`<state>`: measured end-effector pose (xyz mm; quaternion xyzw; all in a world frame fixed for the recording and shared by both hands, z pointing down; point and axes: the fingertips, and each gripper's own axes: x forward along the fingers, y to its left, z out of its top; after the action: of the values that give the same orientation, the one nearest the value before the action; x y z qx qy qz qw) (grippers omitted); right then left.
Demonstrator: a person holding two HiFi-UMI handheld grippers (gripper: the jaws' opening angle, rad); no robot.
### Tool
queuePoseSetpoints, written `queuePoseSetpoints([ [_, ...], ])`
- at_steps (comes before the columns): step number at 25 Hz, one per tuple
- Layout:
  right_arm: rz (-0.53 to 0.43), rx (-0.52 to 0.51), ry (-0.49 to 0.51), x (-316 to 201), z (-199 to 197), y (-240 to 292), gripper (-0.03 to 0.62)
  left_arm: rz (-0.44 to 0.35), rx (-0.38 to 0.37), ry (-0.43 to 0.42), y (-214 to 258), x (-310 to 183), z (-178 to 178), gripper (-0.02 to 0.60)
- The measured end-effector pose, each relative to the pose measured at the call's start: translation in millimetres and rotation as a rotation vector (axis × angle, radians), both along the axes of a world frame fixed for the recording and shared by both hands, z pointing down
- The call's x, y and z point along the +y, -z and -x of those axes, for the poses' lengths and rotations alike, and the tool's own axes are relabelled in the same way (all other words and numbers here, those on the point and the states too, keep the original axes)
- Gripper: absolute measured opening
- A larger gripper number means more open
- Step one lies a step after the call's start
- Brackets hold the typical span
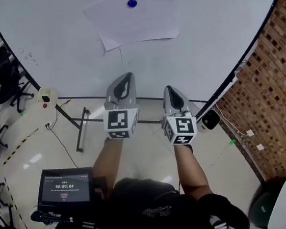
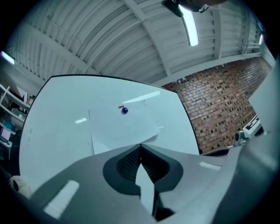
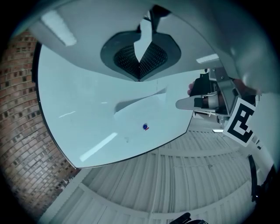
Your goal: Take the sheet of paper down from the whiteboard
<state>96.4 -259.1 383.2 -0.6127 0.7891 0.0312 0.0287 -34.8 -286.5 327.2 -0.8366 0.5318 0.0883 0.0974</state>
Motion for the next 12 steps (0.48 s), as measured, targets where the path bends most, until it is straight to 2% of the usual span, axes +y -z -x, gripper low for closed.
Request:
queuePoseSetpoints([
  [3,-0.021,-0.059,0.007,-24,5,13,0.012,-0.023,-0.03,-0.022,20,-22,3,0.002],
  [8,-0.036,-0.163,0.018,-61,10,37,0.012,-0.082,-0.027,-0.037,56,-56,4,0.003],
  [12,-0.038,-0.223,0.013,-96,1,46,0.014,-0.107,-0.108,-0.053,87,-95,-7,0.08],
])
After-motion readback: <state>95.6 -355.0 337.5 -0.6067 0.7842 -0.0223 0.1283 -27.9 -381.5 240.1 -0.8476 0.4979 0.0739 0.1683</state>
